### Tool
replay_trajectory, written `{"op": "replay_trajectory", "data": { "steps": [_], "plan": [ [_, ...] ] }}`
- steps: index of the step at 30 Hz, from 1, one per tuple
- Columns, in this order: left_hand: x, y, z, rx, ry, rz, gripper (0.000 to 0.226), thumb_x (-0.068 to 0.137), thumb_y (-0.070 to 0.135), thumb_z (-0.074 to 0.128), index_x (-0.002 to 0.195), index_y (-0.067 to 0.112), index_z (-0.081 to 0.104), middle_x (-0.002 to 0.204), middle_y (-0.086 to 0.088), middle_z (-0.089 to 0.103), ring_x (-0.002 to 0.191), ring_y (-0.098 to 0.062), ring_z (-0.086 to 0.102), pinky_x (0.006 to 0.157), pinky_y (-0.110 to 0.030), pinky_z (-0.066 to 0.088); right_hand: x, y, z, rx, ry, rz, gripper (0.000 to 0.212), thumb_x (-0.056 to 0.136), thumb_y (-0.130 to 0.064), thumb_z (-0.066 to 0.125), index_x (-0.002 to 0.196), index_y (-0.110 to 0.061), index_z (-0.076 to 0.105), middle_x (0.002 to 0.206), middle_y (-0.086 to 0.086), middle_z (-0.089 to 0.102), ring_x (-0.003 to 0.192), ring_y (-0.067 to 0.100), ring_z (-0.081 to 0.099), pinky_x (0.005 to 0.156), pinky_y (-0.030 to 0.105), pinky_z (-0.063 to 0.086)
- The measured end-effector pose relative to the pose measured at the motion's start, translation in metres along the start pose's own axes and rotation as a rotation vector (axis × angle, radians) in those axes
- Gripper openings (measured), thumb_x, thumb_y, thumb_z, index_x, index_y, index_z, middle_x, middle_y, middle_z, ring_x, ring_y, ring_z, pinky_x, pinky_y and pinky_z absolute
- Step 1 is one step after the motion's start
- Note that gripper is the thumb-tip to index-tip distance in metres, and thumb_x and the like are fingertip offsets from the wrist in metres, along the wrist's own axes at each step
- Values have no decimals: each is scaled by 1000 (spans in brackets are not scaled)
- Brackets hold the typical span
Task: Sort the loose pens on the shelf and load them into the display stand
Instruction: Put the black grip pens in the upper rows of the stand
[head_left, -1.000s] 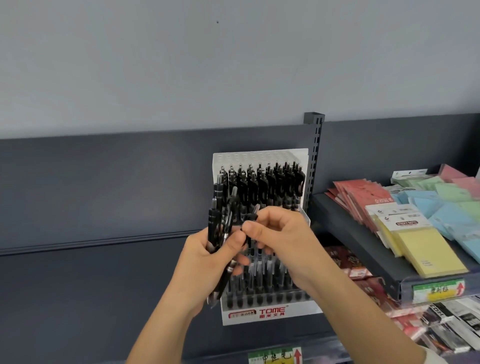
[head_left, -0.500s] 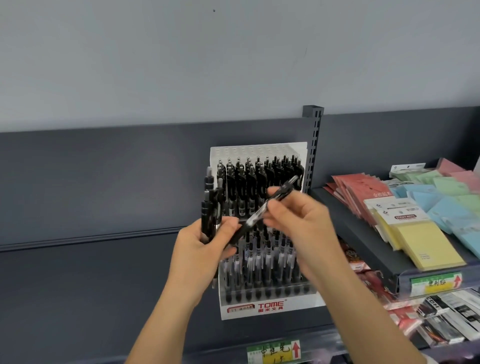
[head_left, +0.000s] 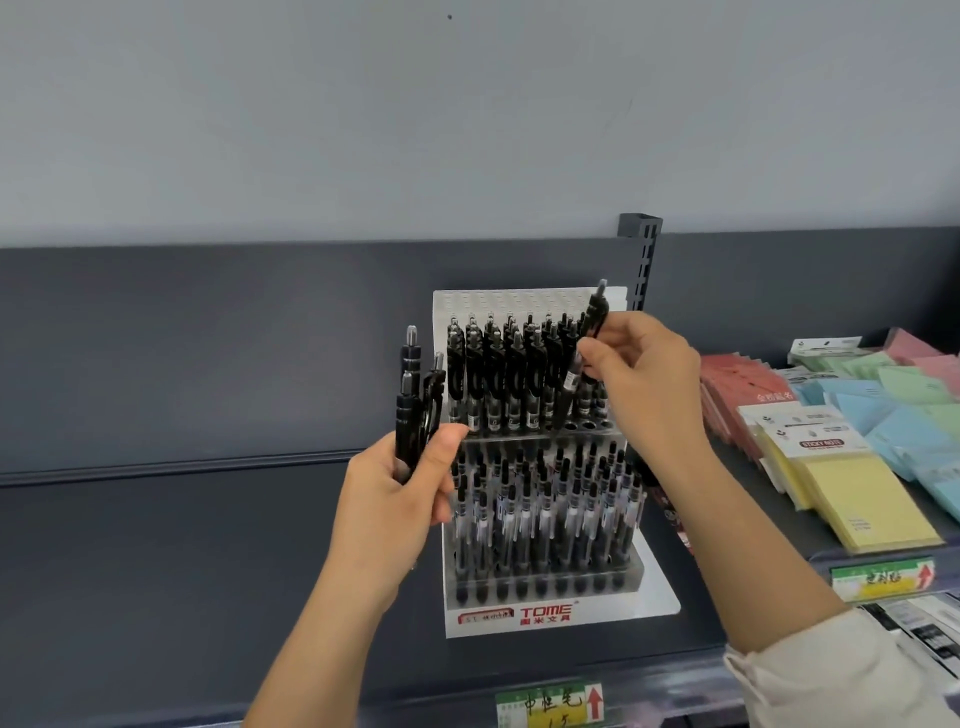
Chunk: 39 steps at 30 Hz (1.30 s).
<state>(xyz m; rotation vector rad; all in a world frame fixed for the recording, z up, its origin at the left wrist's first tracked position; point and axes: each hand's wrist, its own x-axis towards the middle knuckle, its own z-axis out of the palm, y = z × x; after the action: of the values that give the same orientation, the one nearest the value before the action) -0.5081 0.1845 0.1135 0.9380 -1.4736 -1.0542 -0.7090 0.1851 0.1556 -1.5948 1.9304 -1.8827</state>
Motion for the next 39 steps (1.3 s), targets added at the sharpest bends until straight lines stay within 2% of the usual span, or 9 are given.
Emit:
{"op": "replay_trajectory", "data": {
  "steps": [3,6,12,16,22,28,34,37,39],
  "plan": [
    [1,0,-1,-56,2,-22,28,94,32,47,92,14,68,46,8,48,39,-3,42,41,-11,35,0,0,1,75,43,17,10,86,-14,65,93,-21,62,83,-7,65,81,13,65,80,31,56],
    [3,-4,-2,-86,-8,-21,23,97,20,44,97,17,67,52,6,50,43,-6,44,44,-13,38,3,-1,3,63,43,6,11,87,-13,65,94,-21,62,83,-7,65,82,14,66,81,33,56],
    [6,-7,0,-143,-28,-25,18,97,22,46,100,22,64,57,4,55,46,-8,46,47,-16,41,1,8,12,-255,-211,51,8,89,-19,63,95,-13,63,82,-6,62,79,10,60,79,25,47],
    [7,-7,1,-157,-38,-26,13,96,23,47,100,22,60,61,4,61,48,-8,49,49,-19,42,0,10,15,-338,-234,45,10,89,-22,63,82,-14,64,75,5,69,75,20,66,81,36,52],
    [6,-2,6,-162,-92,-27,11,94,23,51,102,19,57,66,1,67,49,-8,53,46,-18,43,-9,15,15,-346,-239,57,19,90,-28,61,88,-11,68,74,3,68,72,18,64,76,36,53],
    [4,5,9,-113,-160,-12,12,87,16,62,99,17,58,70,-3,71,44,-10,51,43,-19,42,-34,-8,2,-60,-150,57,16,87,-41,61,85,-26,63,76,-13,62,70,-1,56,63,9,42],
    [0,4,16,-13,-284,-14,17,82,15,67,96,22,59,68,-1,71,46,-11,56,45,-20,46,-64,-17,15,169,-304,145,18,81,-33,68,69,-22,61,62,-10,59,62,6,58,59,23,48],
    [1,2,14,-48,-264,-39,11,86,22,61,96,18,61,74,-3,73,53,-14,64,48,-21,50,-62,-17,11,386,-371,288,11,88,-21,63,79,-15,65,65,-9,63,64,6,60,57,19,49],
    [3,1,12,-79,-233,-68,20,86,30,55,98,15,62,78,-3,74,62,-16,70,51,-23,54,-56,-17,6,510,-362,375,9,90,-15,59,90,-12,67,73,-5,66,67,6,62,61,18,52]
  ]
}}
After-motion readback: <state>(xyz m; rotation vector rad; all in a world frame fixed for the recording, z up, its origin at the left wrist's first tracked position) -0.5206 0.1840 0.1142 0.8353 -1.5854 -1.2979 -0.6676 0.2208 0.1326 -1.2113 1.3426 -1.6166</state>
